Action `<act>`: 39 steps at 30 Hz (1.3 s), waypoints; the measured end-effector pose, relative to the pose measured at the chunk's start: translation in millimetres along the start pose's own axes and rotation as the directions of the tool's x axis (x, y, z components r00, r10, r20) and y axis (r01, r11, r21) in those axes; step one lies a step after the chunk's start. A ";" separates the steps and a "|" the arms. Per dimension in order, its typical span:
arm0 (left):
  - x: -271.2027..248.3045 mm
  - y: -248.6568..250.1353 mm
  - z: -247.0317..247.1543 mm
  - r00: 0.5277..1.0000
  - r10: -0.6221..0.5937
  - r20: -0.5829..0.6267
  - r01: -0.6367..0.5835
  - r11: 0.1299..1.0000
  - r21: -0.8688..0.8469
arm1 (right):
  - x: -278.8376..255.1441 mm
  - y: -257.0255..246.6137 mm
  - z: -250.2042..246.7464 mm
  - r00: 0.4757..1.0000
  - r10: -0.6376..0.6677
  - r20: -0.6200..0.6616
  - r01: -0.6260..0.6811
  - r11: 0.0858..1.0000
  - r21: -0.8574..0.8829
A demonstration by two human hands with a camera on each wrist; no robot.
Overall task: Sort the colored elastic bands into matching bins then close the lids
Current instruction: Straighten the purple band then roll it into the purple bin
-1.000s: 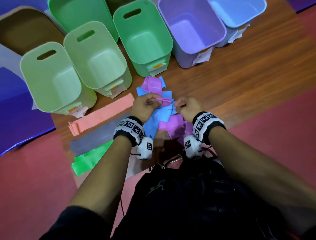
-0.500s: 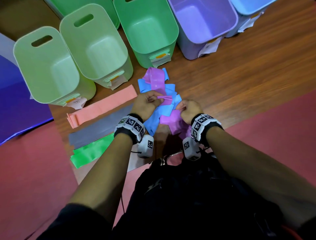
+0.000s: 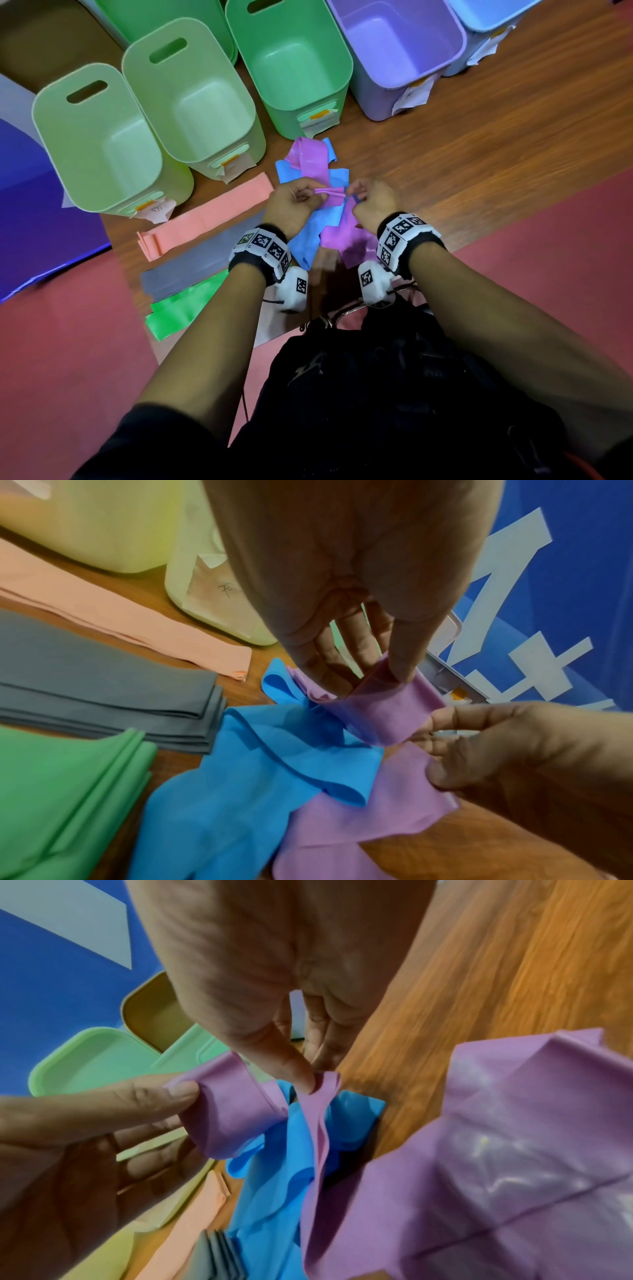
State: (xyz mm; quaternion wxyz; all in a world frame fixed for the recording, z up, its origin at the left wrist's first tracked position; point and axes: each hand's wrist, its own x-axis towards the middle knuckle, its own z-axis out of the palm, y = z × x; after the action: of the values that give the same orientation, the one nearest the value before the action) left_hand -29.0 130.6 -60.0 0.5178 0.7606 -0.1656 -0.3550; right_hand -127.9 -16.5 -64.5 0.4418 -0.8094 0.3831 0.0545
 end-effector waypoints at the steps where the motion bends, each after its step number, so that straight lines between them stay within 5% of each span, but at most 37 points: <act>1: 0.3 1.1 -2.3 1.000 0.008 -0.005 -0.008 1.000 0.009 | 1.1 -4.1 -1.1 1.000 -0.006 -0.003 0.006 1.000 0.022; 15: 15.8 59.8 -28.3 0.976 0.144 -0.162 -0.140 0.989 0.035 | 1.8 -74.0 -38.7 0.963 -0.268 -0.009 0.267 0.955 0.131; 21: 26.0 94.1 -38.9 0.960 0.206 -0.188 -0.205 0.978 0.021 | 7.6 -112.5 -64.5 0.957 -0.286 -0.047 0.287 0.914 0.286; 39: 36.7 183.5 -77.9 0.900 0.390 -0.196 -0.402 0.915 -0.025 | 9.6 -192.3 -111.4 0.804 -0.493 -0.331 0.588 0.738 0.330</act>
State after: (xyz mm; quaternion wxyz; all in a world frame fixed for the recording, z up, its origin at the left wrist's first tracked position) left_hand 73.1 85.0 109.1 0.6165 0.7239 -0.2557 -0.1745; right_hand -20.5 -45.5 128.2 0.5551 -0.7728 0.1788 -0.2504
